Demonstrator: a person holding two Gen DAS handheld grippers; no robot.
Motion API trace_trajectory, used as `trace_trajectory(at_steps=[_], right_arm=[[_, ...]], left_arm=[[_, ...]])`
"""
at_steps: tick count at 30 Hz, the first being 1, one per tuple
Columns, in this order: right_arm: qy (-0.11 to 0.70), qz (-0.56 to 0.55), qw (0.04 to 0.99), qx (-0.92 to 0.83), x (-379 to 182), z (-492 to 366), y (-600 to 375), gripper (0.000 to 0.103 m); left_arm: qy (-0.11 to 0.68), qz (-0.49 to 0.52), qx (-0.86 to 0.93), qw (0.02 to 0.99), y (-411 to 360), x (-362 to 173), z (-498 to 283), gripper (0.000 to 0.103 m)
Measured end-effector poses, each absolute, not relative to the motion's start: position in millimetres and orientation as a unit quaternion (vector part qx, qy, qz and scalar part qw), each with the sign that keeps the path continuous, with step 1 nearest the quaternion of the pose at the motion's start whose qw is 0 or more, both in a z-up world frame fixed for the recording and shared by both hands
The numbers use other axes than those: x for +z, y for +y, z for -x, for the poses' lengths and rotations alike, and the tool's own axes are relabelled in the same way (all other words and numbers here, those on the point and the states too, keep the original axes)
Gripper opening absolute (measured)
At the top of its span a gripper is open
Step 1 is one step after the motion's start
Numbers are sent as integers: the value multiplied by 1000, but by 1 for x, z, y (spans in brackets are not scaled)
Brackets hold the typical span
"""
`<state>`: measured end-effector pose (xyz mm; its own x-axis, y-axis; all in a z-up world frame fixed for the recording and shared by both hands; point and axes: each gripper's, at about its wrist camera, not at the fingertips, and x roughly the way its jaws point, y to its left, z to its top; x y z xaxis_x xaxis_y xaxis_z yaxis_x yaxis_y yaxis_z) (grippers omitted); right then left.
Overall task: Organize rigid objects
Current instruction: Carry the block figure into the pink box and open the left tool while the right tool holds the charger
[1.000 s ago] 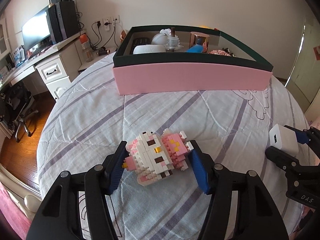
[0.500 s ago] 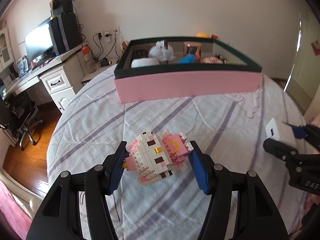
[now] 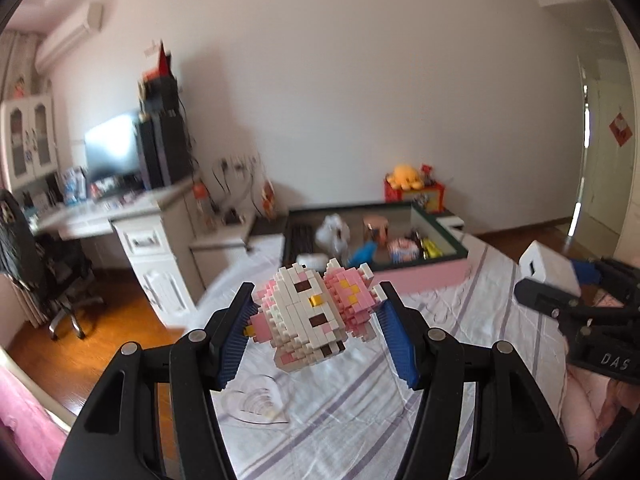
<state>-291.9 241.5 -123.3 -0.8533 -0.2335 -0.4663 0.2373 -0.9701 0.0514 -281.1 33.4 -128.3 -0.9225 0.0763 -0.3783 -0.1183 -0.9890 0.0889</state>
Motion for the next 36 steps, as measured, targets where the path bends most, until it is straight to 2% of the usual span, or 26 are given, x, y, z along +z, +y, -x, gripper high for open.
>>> trace_trajectory(at_steps=[8,17,20,21,22,23,27,29,31,32,33,34,36], right_arm=[[37,-173,134,-975,-74,243,219,64],[53,-137,144,-979,-49,223,206,64],[51,-134,148,-979,-48,226,206,64],[50,-136,150,-978,-49,228,206,64],[50,-136,150,-978,-49,229,208,64],[49,-138,152,-978,-50,233,208,64],[47,-149,149,-976,-58,250,211,64],[36,-161,155,-974,-65,265,215,64],[36,-180,158,-970,-79,279,220,64],[38,-189,157,-969,-88,286,224,64],[41,-199,161,-966,-95,292,225,64],[37,-207,158,-965,-105,300,230,64],[17,-229,150,-962,-119,317,241,64]], left_arm=[[55,124,990,41,24,-82,229,62],[47,83,995,19,8,-53,206,61],[44,83,995,25,6,-52,211,59],[45,87,995,27,5,-53,215,53],[47,97,994,28,7,-57,223,43],[46,101,993,33,9,-60,229,41],[34,124,988,86,20,-80,262,41],[-7,101,983,155,18,-112,284,41],[29,134,969,207,28,-158,311,43],[24,168,966,195,31,-176,328,39],[14,205,961,188,33,-192,343,25],[-15,241,953,186,31,-213,361,19],[8,267,949,166,35,-226,370,19]])
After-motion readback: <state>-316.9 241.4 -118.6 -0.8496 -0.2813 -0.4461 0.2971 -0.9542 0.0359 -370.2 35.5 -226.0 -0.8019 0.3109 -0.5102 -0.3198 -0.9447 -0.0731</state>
